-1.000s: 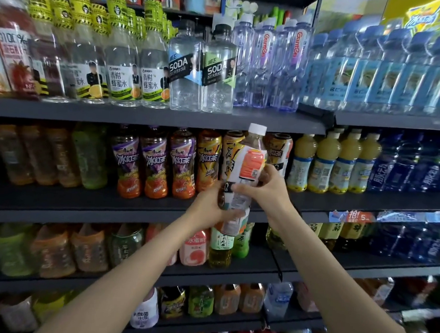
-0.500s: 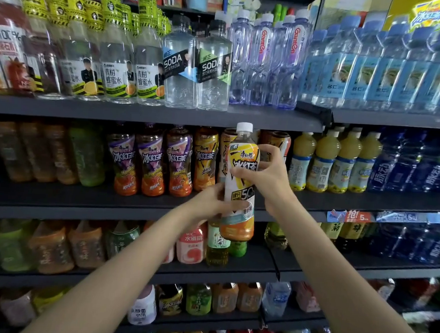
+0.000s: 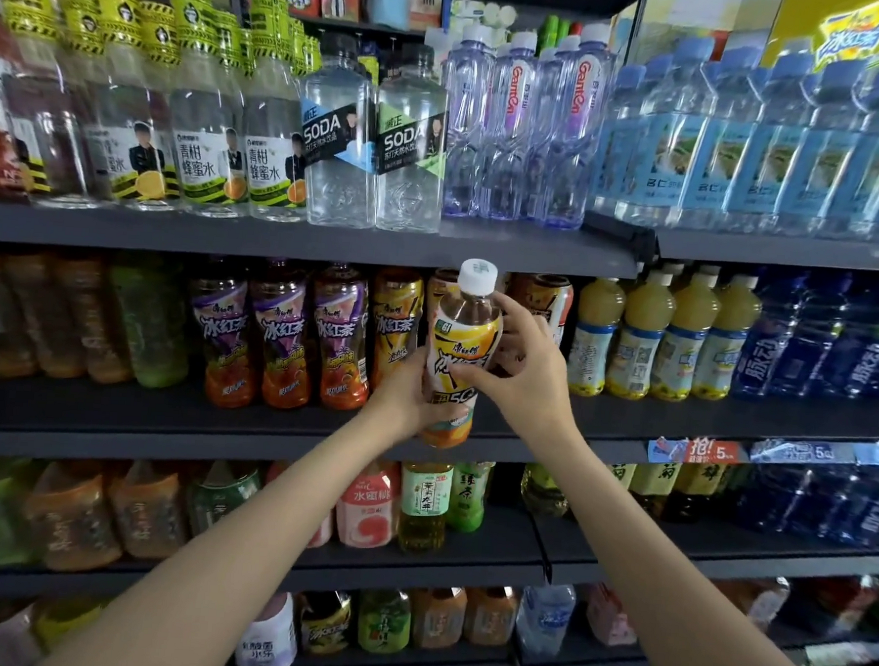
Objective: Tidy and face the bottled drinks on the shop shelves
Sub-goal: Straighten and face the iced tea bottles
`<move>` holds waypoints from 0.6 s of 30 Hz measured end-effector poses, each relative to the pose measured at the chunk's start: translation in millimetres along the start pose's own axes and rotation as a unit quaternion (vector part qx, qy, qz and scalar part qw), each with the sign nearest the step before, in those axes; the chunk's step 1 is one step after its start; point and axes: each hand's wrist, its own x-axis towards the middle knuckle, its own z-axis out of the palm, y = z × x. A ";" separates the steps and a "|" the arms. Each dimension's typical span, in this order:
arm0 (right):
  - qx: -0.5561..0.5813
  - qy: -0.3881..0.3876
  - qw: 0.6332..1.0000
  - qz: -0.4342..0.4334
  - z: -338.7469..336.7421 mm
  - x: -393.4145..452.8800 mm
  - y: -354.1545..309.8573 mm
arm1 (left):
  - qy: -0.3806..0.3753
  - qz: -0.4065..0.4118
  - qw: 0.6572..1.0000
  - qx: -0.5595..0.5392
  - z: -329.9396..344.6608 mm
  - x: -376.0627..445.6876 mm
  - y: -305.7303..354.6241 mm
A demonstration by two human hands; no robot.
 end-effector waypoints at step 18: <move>-0.102 -0.063 0.969 0.216 17.0 59.8 116.9 | 0.105 -0.149 0.969 0.163 4.7 72.4 -60.6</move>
